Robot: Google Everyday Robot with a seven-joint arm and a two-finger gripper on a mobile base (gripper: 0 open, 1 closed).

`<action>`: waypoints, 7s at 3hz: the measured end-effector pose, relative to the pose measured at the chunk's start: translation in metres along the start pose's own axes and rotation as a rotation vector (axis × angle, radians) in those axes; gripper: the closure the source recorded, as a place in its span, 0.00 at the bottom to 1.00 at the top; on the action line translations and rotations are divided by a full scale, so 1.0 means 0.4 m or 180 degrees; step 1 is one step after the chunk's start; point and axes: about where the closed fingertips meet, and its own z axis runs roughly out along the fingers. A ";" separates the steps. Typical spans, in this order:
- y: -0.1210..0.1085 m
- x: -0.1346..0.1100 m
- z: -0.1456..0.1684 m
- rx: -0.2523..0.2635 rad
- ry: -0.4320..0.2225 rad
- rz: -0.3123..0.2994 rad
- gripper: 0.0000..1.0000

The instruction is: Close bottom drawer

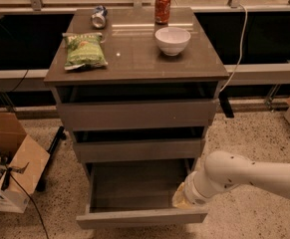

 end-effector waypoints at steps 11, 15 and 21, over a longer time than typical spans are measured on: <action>-0.099 0.374 0.638 -0.0193 -0.0486 0.0947 1.00; -0.197 0.348 0.713 -0.0063 -0.0668 0.1018 1.00; -0.543 0.176 0.760 0.0602 -0.1063 0.0427 1.00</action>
Offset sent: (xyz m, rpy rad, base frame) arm 0.0088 -0.0180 -0.0614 0.1158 0.0155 -0.0935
